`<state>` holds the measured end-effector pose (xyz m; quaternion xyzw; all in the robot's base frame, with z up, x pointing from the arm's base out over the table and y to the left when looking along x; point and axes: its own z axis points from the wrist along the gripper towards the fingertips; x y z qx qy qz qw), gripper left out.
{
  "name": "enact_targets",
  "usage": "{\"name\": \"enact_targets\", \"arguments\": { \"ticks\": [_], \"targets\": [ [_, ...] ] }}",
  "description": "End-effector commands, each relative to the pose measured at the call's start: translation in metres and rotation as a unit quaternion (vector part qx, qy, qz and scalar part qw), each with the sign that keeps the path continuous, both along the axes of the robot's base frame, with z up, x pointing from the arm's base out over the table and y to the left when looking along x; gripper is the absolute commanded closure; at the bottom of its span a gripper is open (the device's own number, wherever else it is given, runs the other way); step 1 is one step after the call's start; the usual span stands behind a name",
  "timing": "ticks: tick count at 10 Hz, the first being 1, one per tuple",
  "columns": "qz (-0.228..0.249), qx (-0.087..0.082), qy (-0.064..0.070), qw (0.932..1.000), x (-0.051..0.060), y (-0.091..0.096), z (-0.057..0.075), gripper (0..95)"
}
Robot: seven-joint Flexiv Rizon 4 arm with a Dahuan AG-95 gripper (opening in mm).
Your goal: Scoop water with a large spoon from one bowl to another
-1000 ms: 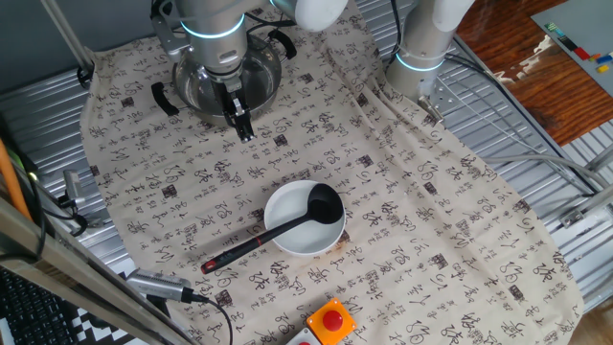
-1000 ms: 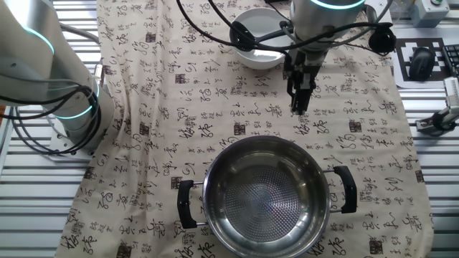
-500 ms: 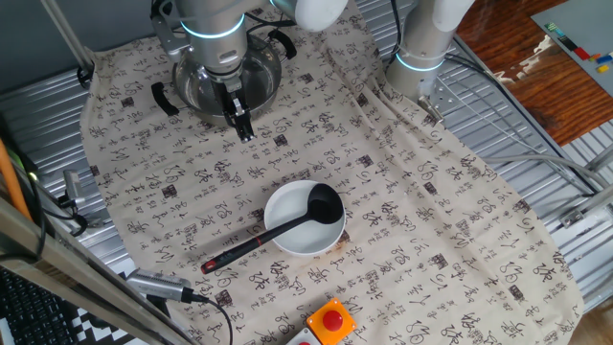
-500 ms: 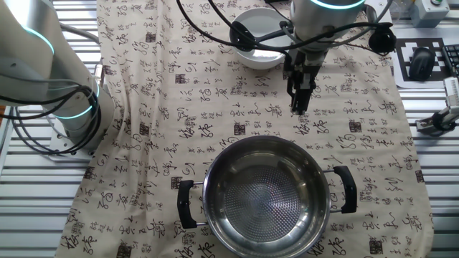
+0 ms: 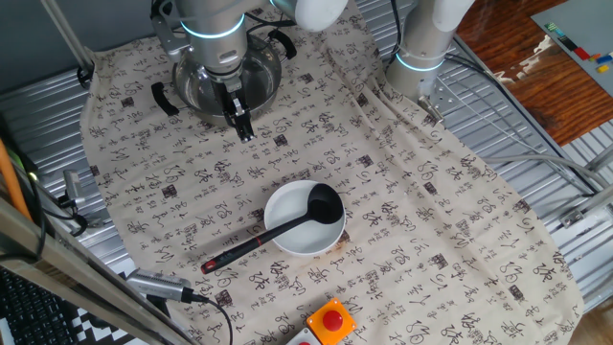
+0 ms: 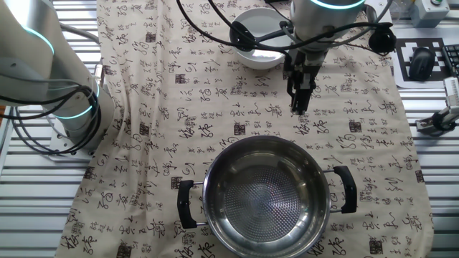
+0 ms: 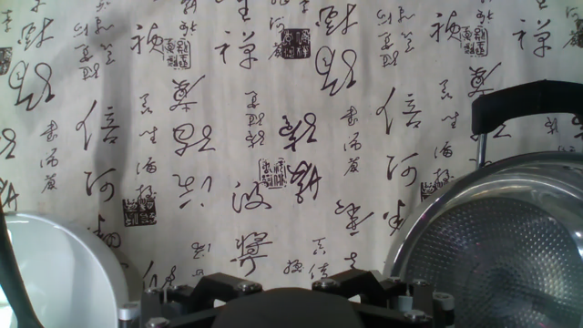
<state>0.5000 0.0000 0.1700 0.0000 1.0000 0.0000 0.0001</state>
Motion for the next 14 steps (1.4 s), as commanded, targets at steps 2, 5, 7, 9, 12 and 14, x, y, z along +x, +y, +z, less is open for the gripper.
{"name": "enact_targets", "arguments": {
  "ticks": [2,5,7,9,12,14],
  "targets": [
    [0.068,0.01,-0.007,0.9976,0.0001,0.0007,-0.0002,95.0],
    [0.068,0.01,-0.007,0.9976,0.0002,0.0008,-0.0002,95.0],
    [0.068,0.01,-0.007,0.9976,0.0002,0.0009,-0.0002,95.0],
    [0.067,0.01,-0.007,0.9977,0.0002,0.0011,-0.0003,95.0],
    [0.067,0.01,-0.007,0.9977,0.0003,0.0013,-0.0003,95.0],
    [0.067,0.01,-0.007,0.9977,0.0003,0.0014,-0.0004,95.0]
  ]
}}
